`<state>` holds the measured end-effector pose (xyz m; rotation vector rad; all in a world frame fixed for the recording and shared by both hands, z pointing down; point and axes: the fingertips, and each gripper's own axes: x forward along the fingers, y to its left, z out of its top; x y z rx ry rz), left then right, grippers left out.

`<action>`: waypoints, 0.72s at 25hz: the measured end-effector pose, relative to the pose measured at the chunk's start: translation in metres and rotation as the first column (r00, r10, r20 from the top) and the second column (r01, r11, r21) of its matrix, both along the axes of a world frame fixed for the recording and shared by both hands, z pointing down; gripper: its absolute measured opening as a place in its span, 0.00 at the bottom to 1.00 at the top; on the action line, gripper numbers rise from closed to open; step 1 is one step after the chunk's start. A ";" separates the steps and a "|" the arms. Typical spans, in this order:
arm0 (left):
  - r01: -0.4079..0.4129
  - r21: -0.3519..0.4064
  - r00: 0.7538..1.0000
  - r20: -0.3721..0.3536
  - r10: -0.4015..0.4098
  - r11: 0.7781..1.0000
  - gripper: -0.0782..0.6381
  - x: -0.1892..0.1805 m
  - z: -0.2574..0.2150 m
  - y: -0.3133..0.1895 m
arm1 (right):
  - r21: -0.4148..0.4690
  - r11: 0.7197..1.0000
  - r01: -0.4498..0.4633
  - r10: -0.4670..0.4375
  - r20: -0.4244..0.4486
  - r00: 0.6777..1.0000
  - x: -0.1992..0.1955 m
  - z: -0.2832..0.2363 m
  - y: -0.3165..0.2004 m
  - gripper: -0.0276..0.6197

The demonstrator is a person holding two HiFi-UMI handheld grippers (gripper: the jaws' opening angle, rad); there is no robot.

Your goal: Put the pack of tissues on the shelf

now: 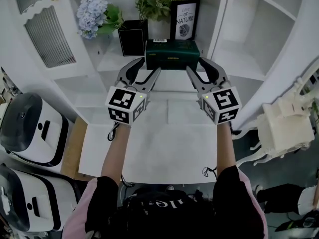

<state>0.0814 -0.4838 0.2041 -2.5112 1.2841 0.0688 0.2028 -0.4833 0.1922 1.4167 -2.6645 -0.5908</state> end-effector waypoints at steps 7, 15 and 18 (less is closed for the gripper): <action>0.023 -0.038 1.000 0.003 -0.023 0.999 0.42 -0.001 0.004 -0.015 | -0.001 0.999 -0.032 0.032 0.023 0.999 0.000 0.003 -0.013 0.34; 0.020 -0.080 0.998 -0.054 -0.024 0.997 0.42 -0.002 0.009 -0.026 | -0.003 0.999 -0.041 0.041 0.019 0.999 -0.001 0.005 -0.021 0.33; 0.006 -0.074 0.999 -0.036 -0.009 0.997 0.42 0.000 0.010 -0.023 | -0.002 0.999 -0.044 0.044 0.003 0.999 0.002 0.006 -0.019 0.33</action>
